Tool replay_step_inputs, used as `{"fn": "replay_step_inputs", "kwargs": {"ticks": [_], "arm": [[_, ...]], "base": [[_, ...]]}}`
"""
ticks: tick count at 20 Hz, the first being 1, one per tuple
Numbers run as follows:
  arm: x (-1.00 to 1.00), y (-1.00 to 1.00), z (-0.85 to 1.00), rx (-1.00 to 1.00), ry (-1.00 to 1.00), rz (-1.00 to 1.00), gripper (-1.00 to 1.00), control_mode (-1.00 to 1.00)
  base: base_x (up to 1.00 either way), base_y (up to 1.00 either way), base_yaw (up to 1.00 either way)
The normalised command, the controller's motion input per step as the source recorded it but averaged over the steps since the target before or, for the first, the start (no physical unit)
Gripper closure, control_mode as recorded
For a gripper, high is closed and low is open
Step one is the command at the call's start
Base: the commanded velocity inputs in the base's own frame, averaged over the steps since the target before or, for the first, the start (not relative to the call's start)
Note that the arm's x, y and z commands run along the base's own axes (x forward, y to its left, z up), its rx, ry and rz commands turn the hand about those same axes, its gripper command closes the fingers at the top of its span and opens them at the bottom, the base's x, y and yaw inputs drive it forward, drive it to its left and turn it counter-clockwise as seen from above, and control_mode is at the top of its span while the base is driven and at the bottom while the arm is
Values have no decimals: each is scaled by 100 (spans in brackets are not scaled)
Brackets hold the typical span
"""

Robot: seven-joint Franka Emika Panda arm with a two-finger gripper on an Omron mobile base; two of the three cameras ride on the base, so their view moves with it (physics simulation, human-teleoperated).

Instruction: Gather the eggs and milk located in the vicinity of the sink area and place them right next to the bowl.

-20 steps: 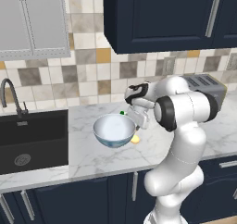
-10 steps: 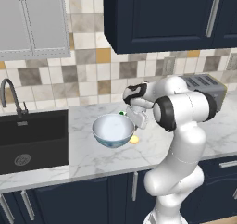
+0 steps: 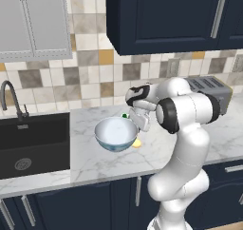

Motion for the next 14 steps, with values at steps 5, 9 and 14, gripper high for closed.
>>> {"fn": "replay_step_inputs", "kwargs": {"ticks": [5, 9, 14], "arm": [[0, 0, -14, 0, 0, 0, 100, -100], [0, 0, 0, 0, 0, 0, 100, -100], [0, 0, 0, 0, 0, 0, -100, -100]], "base": [[0, 0, 0], [0, 0, 0], [0, 0, 0]]}}
